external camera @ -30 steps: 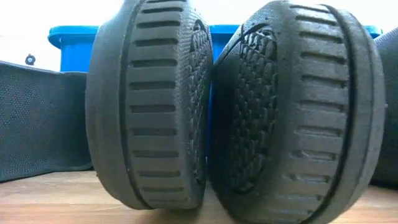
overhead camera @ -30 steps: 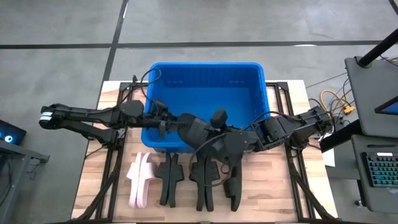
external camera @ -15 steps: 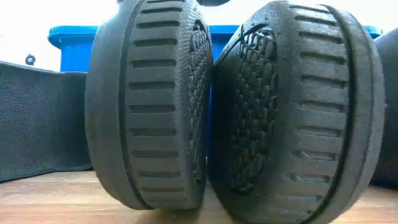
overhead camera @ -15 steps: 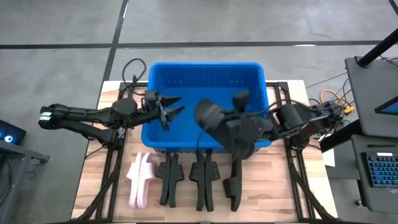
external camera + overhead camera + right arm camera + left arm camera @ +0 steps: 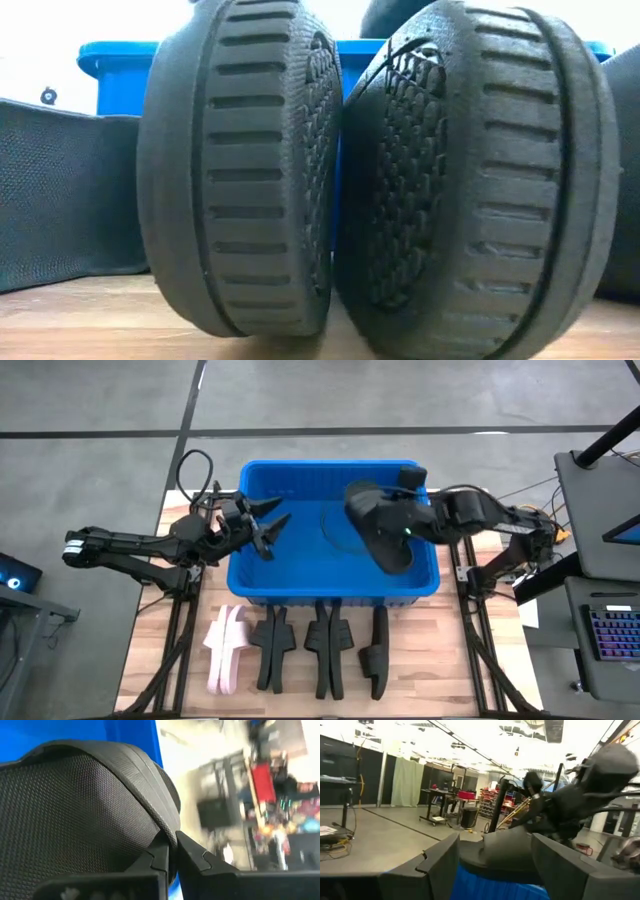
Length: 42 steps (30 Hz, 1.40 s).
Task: Pick and place slides into bin
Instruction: Put the black slide into the bin
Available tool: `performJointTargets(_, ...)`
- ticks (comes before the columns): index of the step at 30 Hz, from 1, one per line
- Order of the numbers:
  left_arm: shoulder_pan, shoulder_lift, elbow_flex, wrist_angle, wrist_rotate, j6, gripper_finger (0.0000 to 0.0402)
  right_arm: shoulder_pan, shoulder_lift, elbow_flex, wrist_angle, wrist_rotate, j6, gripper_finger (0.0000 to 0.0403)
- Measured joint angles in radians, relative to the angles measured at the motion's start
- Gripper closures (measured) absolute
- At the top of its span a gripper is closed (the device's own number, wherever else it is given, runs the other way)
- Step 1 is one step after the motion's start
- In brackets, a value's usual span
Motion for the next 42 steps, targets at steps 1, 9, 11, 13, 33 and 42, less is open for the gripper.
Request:
performJointTargets(1,0.0,0.0,0.0,0.0,-0.018,0.0,0.0171,-0.031,-0.003,-0.017,-0.008,-0.018,0.007,0.0393)
performJointTargets(9,0.0,0.0,0.0,0.001,-0.161,-0.001,0.0171,-0.219,-0.005,-0.189,0.027,-0.127,0.04,0.0392)
performJointTargets(11,0.0,0.0,0.0,0.0,-0.173,0.0,0.0171,-0.245,-0.005,-0.236,0.044,-0.128,0.043,0.0392)
performJointTargets(13,0.0,0.0,0.0,0.0,-0.176,0.0,0.0171,-0.268,-0.005,-0.284,0.046,-0.144,0.029,0.0392)
performJointTargets(33,0.007,-0.107,0.0,-0.009,-0.178,0.192,0.0171,-0.444,-0.01,-0.755,0.663,-0.142,-0.048,0.0392)
performJointTargets(42,0.022,-0.187,-0.001,-0.035,-0.179,0.264,0.0171,-0.493,-0.011,-0.942,0.792,-0.143,-0.05,0.0392)
